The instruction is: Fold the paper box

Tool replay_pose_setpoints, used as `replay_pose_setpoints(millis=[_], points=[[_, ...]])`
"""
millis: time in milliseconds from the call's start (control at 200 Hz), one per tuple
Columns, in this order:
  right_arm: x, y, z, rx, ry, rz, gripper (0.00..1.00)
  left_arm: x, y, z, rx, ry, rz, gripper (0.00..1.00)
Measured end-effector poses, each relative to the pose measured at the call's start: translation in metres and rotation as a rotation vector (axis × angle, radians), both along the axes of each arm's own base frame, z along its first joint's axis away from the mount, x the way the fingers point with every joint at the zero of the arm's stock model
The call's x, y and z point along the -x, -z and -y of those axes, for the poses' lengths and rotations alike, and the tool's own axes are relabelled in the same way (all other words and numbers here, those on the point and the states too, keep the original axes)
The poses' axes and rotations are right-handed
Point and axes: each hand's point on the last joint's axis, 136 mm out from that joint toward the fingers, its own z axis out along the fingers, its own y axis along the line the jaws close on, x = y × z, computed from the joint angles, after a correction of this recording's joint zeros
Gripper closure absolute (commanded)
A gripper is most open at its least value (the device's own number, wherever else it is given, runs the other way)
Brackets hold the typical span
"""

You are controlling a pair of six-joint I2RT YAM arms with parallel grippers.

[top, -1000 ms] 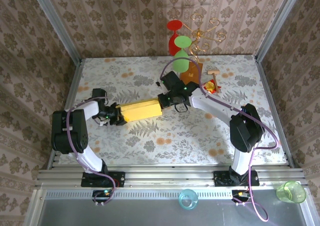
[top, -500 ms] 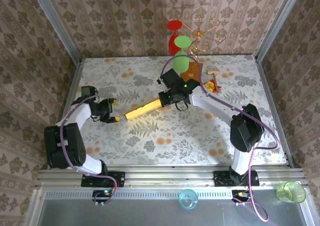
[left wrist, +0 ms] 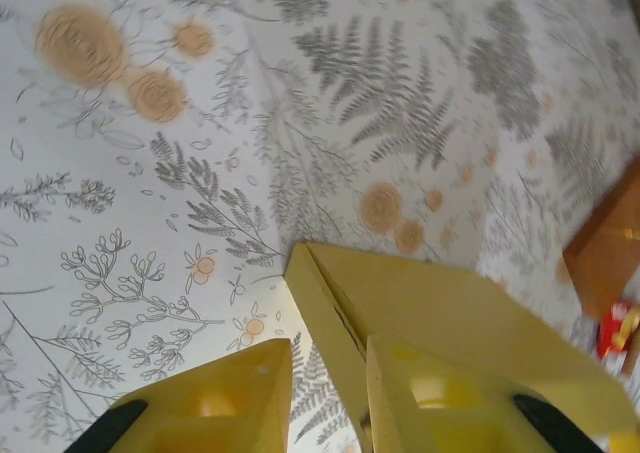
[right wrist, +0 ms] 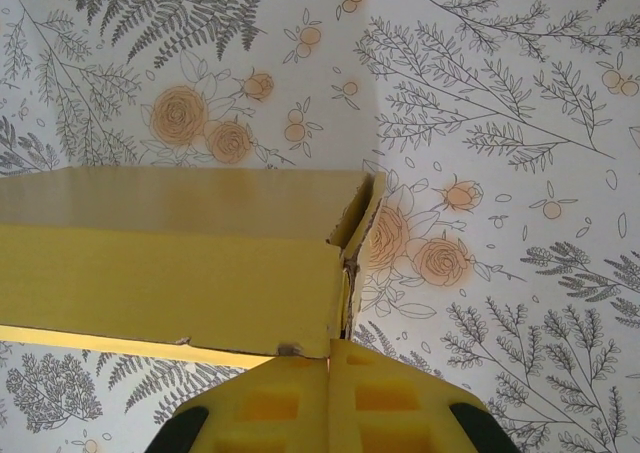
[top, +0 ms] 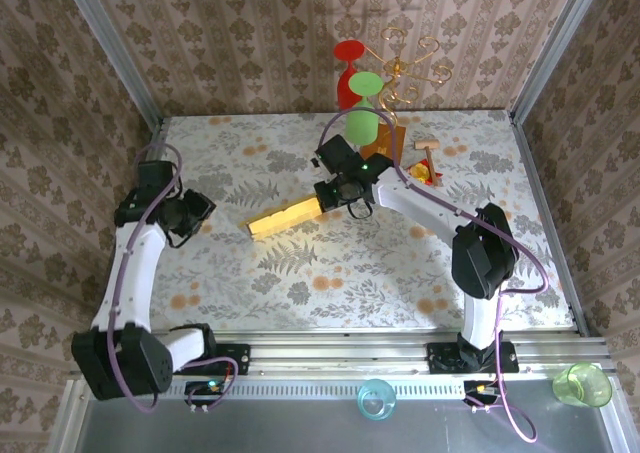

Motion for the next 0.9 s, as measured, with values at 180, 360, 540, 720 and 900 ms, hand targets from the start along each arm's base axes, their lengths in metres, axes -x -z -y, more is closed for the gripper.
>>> replay_pose_setpoints(millis=[180,360,540,720,900], points=[[-0.008,-0.001,-0.006,0.007,0.002,-0.004,1.00,0.010,-0.010,0.033,-0.120,0.289,0.081,0.55],[-0.018,-0.001,-0.013,0.013,0.004,-0.011,1.00,0.002,-0.002,0.052,-0.243,0.502,0.072,0.46],[-0.024,-0.001,-0.014,0.013,0.009,-0.018,1.00,-0.008,-0.001,0.051,-0.387,0.634,0.076,0.43],[-0.028,-0.001,-0.013,0.010,0.013,-0.027,1.00,-0.006,0.008,0.058,-0.498,0.784,0.073,0.43],[-0.028,-0.001,-0.013,0.004,0.010,-0.032,1.00,-0.007,0.015,0.059,-0.541,0.850,0.065,0.43]])
